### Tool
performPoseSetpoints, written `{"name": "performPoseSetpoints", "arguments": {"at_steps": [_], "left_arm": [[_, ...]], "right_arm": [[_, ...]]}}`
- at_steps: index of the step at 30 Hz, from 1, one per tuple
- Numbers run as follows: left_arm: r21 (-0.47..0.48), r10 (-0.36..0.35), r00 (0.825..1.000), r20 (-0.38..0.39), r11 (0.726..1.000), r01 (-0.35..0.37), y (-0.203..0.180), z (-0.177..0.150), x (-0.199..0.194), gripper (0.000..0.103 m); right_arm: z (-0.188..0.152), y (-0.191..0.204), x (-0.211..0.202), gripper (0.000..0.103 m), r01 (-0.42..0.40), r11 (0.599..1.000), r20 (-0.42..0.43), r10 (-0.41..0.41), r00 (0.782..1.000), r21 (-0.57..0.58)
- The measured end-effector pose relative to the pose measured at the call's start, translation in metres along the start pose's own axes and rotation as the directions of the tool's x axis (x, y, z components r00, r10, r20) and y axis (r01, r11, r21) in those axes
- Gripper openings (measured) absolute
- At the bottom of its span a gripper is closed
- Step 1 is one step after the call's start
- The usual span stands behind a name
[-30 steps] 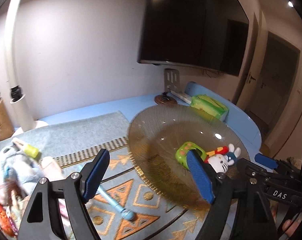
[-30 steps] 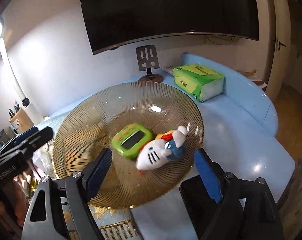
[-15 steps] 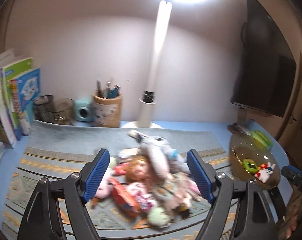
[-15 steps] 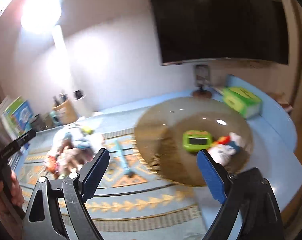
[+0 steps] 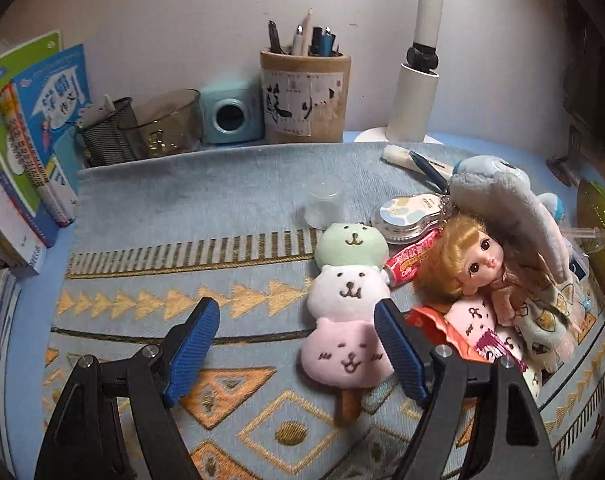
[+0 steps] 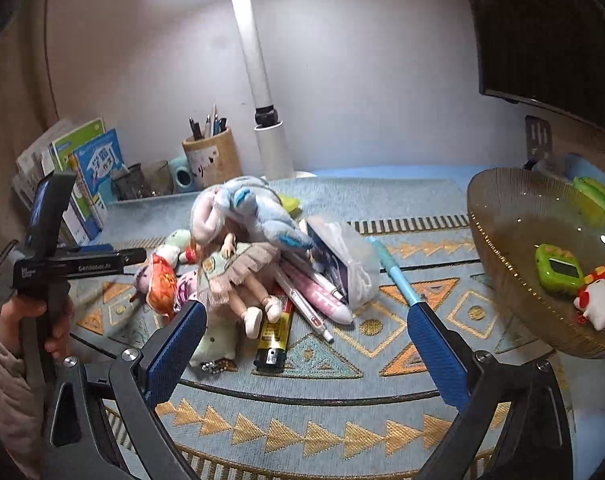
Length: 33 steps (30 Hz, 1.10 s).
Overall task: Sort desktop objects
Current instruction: 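Grasp the pink-white-green stacked plush with the left gripper, then grasp the red Spider-Man pouch with the right gripper while the left gripper holds the plush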
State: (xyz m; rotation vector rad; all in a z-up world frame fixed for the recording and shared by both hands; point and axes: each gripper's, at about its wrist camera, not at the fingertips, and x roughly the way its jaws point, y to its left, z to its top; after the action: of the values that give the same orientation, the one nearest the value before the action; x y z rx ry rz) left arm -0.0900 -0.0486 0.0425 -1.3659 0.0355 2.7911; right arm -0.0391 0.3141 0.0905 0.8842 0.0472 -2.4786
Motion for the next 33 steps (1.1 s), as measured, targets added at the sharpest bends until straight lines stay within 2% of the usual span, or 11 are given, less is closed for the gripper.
{"name": "performPoseSetpoints", "arguments": {"at_steps": [8,11,12,13,14,17,21,28,30,32,33], "left_arm": [[0.017,-0.071,0.993,-0.094,0.997,0.073,-0.013,0.0,0.038,0.078],[0.016,-0.054,0.996,-0.064,0.998,0.055,-0.017,-0.002,0.037,0.078],[0.009,-0.052,0.997,-0.058,0.999,0.053,-0.016,-0.002,0.037,0.075],[0.011,-0.052,0.998,-0.042,0.999,0.053,-0.016,-0.004,0.034,0.052],[0.019,-0.07,0.997,-0.034,0.997,0.071,-0.017,-0.004,0.03,0.041],[-0.027,-0.108,0.994,-0.03,0.994,0.107,-0.007,-0.011,0.016,0.041],[-0.119,-0.085,0.996,0.008,0.989,0.086,0.02,-0.028,-0.018,0.041],[-0.216,-0.101,0.995,0.017,0.971,0.102,0.053,-0.051,-0.023,0.042],[-0.238,-0.128,0.991,0.025,0.962,0.131,0.061,-0.047,-0.014,0.042],[-0.258,-0.133,0.99,0.033,0.956,0.137,0.065,-0.051,-0.014,0.042],[-0.267,-0.127,0.991,0.038,0.955,0.132,0.067,-0.051,-0.014,0.042]], "right_arm": [[-0.006,-0.011,0.015,0.1,-0.044,0.997,-0.026,0.046,0.999,0.057],[-0.006,-0.016,0.015,0.1,-0.06,0.994,-0.033,0.063,0.997,0.086],[-0.006,-0.016,0.015,0.1,-0.061,0.994,-0.035,0.064,0.997,0.09],[-0.007,-0.016,0.015,0.1,-0.062,0.994,-0.038,0.065,0.997,0.093],[-0.007,-0.015,0.015,0.1,-0.062,0.994,-0.041,0.066,0.997,0.093],[-0.007,-0.012,0.014,0.1,-0.05,0.995,-0.036,0.053,0.998,0.083],[-0.006,0.0,0.009,0.1,-0.029,0.999,-0.023,0.029,0.999,0.034],[0.027,0.076,0.007,0.099,-0.173,0.981,-0.129,0.161,0.979,-0.09],[0.034,0.097,0.018,0.093,-0.176,0.975,-0.162,0.153,0.975,-0.139],[0.038,0.11,0.032,0.071,-0.174,0.971,-0.19,0.141,0.972,-0.167],[0.039,0.114,0.042,0.068,-0.188,0.968,-0.22,0.15,0.964,-0.164]]}}
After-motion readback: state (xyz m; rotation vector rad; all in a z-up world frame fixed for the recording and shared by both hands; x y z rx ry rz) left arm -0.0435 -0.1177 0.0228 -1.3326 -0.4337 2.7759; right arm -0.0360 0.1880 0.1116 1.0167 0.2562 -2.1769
